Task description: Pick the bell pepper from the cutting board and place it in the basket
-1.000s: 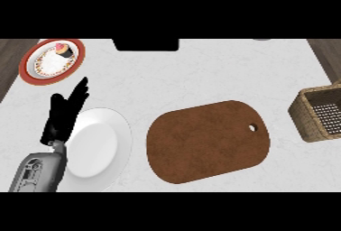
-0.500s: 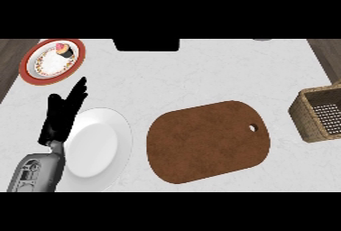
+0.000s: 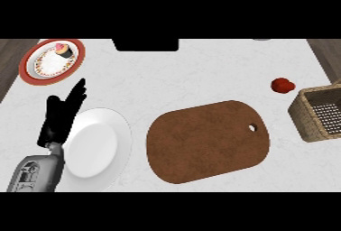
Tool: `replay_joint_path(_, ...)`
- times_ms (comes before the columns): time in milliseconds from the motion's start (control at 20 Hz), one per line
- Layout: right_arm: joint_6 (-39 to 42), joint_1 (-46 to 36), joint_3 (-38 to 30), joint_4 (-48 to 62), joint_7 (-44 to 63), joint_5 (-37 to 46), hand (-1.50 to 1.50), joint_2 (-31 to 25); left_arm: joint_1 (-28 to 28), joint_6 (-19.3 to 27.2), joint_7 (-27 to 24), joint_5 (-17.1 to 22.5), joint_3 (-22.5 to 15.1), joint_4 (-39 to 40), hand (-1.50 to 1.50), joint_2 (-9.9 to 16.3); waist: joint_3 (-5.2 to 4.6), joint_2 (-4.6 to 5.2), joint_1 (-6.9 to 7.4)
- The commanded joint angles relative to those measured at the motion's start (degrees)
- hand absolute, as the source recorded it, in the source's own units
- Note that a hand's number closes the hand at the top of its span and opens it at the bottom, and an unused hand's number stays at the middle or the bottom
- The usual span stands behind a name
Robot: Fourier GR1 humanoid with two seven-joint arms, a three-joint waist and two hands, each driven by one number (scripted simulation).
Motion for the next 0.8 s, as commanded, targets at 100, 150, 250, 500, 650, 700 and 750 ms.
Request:
replay_joint_path(100, -9.28, -0.82, -6.84, 4.23, -1.51, -1.70, -1.50, -2.25, -1.34, -0.40, -1.82, -0.07, 0.59, 3.18, 0.00, 0.21, -0.01, 0.24, 0.02)
replay_joint_path(150, -7.67, 3.42, -8.80, 3.08, -2.62, -2.77, -1.50, -4.15, 1.75, 0.72, 0.55, -1.02, -1.08, -1.69, 0.00, -1.04, 0.02, -0.10, -0.22)
replay_joint_path(250, -7.13, 0.37, -9.89, 3.58, 3.15, -4.04, -1.50, -5.57, 0.69, -0.64, -1.65, 0.29, 0.55, 0.34, 0.00, 0.19, -0.04, -0.09, -0.19)
replay_joint_path(500, -2.60, 8.08, -19.06, 10.89, -2.14, -9.25, -1.50, -13.44, -0.54, 0.00, -0.53, -0.67, 0.34, 0.34, 0.00, 0.30, 0.03, -0.08, -0.68)
replay_joint_path(650, 0.75, 12.63, -22.47, 16.24, -6.53, -10.88, -1.50, -18.19, -2.94, 2.46, 4.01, -1.88, -0.14, -0.52, 0.00, -1.01, 0.08, -0.07, -0.98)
replay_joint_path(700, 2.17, 13.83, -23.91, 18.23, -8.53, -11.80, -1.50, -20.56, 1.06, 1.64, 0.63, -2.34, -1.46, -1.58, 0.00, -1.43, 0.07, -0.10, -0.68)
replay_joint_path(750, 2.05, 14.11, -25.63, 21.12, -9.68, -12.51, -1.50, -22.15, -1.76, 0.69, -0.67, -0.35, 0.88, 2.29, 0.00, -0.61, 0.07, 0.07, -0.94)
